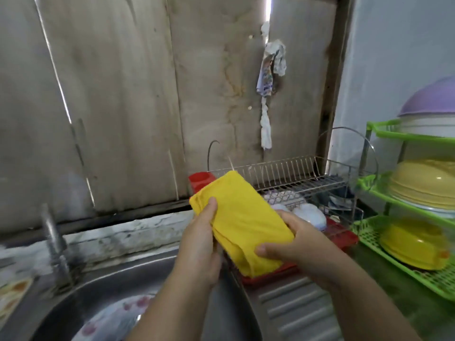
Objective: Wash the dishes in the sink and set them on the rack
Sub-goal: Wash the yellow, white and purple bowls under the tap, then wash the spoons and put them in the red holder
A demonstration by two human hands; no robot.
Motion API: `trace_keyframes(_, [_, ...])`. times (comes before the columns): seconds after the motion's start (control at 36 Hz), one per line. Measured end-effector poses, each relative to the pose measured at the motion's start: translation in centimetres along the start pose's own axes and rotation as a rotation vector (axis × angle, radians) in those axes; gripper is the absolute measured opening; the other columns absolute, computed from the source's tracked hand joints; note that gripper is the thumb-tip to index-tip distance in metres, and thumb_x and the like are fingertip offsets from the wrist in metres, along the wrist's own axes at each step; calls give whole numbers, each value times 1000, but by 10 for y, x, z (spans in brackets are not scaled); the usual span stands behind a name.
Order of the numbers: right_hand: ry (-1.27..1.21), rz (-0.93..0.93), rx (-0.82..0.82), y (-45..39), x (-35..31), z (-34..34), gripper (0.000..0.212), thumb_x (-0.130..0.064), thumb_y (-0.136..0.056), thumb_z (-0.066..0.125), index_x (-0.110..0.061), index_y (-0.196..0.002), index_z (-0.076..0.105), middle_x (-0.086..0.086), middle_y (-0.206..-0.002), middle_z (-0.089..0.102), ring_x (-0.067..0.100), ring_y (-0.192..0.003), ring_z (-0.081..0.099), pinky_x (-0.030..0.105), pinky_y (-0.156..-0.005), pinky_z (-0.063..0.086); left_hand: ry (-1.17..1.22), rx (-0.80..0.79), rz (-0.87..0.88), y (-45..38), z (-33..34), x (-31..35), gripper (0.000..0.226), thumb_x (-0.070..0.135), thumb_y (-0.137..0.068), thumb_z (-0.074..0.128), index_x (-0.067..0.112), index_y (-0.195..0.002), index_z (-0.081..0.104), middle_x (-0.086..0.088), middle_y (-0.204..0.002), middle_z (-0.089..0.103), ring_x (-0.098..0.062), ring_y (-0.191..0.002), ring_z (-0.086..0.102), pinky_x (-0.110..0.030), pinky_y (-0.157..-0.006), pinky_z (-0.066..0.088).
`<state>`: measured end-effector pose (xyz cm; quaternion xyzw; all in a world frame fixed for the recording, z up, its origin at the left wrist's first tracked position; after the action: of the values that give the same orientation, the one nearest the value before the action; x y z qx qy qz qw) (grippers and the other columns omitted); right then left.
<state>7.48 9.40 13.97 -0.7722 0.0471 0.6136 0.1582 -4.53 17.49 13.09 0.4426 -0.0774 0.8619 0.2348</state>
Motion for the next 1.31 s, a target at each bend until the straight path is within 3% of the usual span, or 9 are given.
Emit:
trace_keyframes(0.14, [-419, 145, -57, -1, 51, 69, 61, -14, -52, 85, 2, -107, 64, 15, -97, 72, 24, -82, 70, 31, -64, 57, 72, 51, -24, 18, -72, 1, 31, 24, -94, 49, 7, -118, 57, -12, -114, 66, -24, -108, 60, -40, -95, 45])
trace_keyframes(0.33, [-1012, 393, 28, -5, 96, 141, 54, -15, -63, 72, -6, -115, 62, 17, -110, 69, 34, -100, 65, 51, -83, 52, 104, 96, -54, 29, -142, -5, 32, 16, -96, 47, 4, -125, 54, -6, -102, 69, -11, -74, 69, -22, -57, 57])
trace_keyframes(0.53, [-903, 333, -177, -5, 105, 192, 54, -11, -76, 59, -22, -128, 53, 7, -122, 65, 30, -103, 66, 43, -71, 58, 181, 266, -67, 40, -204, -16, 15, 12, -94, 52, 5, -105, 58, -3, -70, 67, -7, -51, 62, -18, -48, 54])
trace_keyframes(0.75, [-733, 382, -318, -9, 125, 205, 65, -12, -69, 69, -14, -131, 50, 6, -115, 69, 23, -95, 69, 34, -74, 59, 5, 304, -42, 43, -254, -16, 17, 7, -94, 50, 10, -109, 59, -7, -96, 71, -16, -79, 69, -23, -62, 58])
trace_keyframes(0.92, [-1266, 447, -467, -14, 116, 235, 60, -40, -86, 62, 1, -129, 56, 24, -131, 54, 39, -118, 55, 51, -93, 48, 54, 279, -12, 38, -256, -19, 23, 3, -94, 48, 8, -114, 58, -6, -100, 71, -17, -88, 68, -25, -70, 58])
trace_keyframes(1.0, [-1381, 525, -266, -24, 139, 243, 64, -5, -24, 96, 7, -82, 74, 22, -83, 71, 31, -64, 71, 32, -46, 56, 53, 267, -17, 31, -251, -22, 18, 3, -94, 48, 11, -106, 59, -1, -86, 74, -11, -78, 70, -21, -64, 57])
trace_keyframes(1.08, [-1358, 573, -194, -27, 150, 253, 71, 1, 1, 93, 5, -67, 73, 16, -67, 69, 22, -47, 65, 23, -36, 49, 46, 300, -23, 25, -253, -24, 18, 3, -94, 48, 15, -101, 60, 0, -86, 71, -10, -77, 68, -18, -57, 55])
trace_keyframes(1.22, [-1268, 634, -206, -30, 150, 259, 22, -22, -58, 78, -3, -69, 76, 16, -76, 71, 29, -59, 69, 35, -48, 57, -9, 372, -101, 20, -266, -33, 11, 3, -95, 48, 8, -99, 57, -4, -91, 64, -12, -79, 62, -16, -50, 53])
trace_keyframes(1.31, [-1272, 634, -188, -32, 160, 257, 37, -33, -72, 51, -8, -74, 78, 15, -89, 72, 32, -71, 70, 40, -64, 57, -82, 394, -126, 18, -272, -37, 11, 4, -95, 50, 8, -103, 57, -6, -96, 64, -14, -83, 62, -17, -53, 54])
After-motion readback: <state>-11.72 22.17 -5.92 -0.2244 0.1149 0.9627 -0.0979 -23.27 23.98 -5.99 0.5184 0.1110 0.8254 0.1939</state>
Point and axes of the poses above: each hand's wrist, its own y-axis away from the middle knuckle, its own z-axis out of the palm, x = y × z, the point moved 10 cm from there along -y, towards the middle knuckle
